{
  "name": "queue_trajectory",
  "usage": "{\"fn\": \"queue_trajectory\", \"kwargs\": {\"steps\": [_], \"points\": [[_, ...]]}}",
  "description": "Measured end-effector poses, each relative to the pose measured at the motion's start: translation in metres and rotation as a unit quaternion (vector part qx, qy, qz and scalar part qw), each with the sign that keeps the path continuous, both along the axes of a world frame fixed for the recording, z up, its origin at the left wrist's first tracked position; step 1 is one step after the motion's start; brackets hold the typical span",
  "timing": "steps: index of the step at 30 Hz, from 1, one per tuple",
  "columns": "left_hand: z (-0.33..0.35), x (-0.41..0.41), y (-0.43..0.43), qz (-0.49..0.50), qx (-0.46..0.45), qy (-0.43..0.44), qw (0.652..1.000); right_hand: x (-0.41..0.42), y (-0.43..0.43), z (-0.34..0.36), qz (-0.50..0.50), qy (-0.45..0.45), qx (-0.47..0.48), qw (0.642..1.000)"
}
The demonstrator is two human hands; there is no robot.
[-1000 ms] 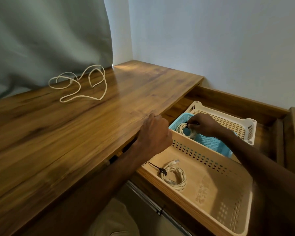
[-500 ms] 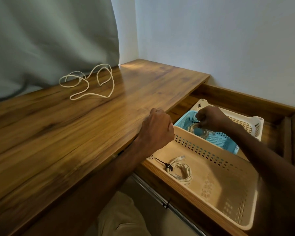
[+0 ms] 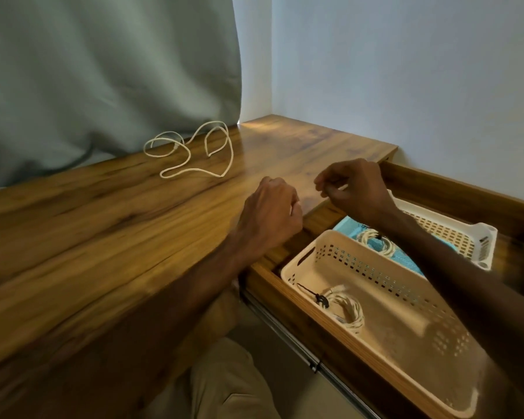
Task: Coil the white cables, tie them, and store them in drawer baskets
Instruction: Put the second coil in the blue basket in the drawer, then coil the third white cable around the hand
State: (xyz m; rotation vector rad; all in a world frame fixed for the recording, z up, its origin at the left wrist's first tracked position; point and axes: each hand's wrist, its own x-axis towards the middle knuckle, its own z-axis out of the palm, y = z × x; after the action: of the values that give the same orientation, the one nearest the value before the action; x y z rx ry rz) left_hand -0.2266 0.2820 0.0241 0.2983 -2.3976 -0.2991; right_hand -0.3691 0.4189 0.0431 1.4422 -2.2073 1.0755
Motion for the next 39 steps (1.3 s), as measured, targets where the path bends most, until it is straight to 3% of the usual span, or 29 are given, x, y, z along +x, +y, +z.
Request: {"fn": "queue_trajectory", "kwargs": {"steps": [8,18,23,27,30,37,39], "points": [[0.026,0.037,-0.076,0.102,-0.003,-0.027,0.994,0.042,-0.115,0.019,0.104,-0.004,0.022,0.994],[0.008,0.114,-0.176,0.255,0.038,-0.071,0.964,0.085,-0.239,-0.003,0.172,-0.013,0.083,0.982],[-0.010,0.141,-0.219,0.276,0.065,-0.083,0.955,0.089,-0.281,-0.016,0.140,-0.030,0.090,0.986],[-0.016,0.149,-0.244,0.275,0.067,-0.073,0.956,0.083,-0.307,-0.028,0.100,-0.071,0.037,0.992],[-0.018,0.150,-0.258,0.280,0.076,-0.062,0.955,0.081,-0.320,-0.031,0.063,-0.050,0.000,0.997],[-0.029,0.145,-0.281,0.278,0.060,-0.030,0.958,0.080,-0.356,-0.004,0.077,0.028,-0.111,0.990],[-0.032,0.145,-0.283,0.276,0.059,-0.019,0.959,0.071,-0.374,0.006,0.035,0.046,-0.091,0.994]]}}
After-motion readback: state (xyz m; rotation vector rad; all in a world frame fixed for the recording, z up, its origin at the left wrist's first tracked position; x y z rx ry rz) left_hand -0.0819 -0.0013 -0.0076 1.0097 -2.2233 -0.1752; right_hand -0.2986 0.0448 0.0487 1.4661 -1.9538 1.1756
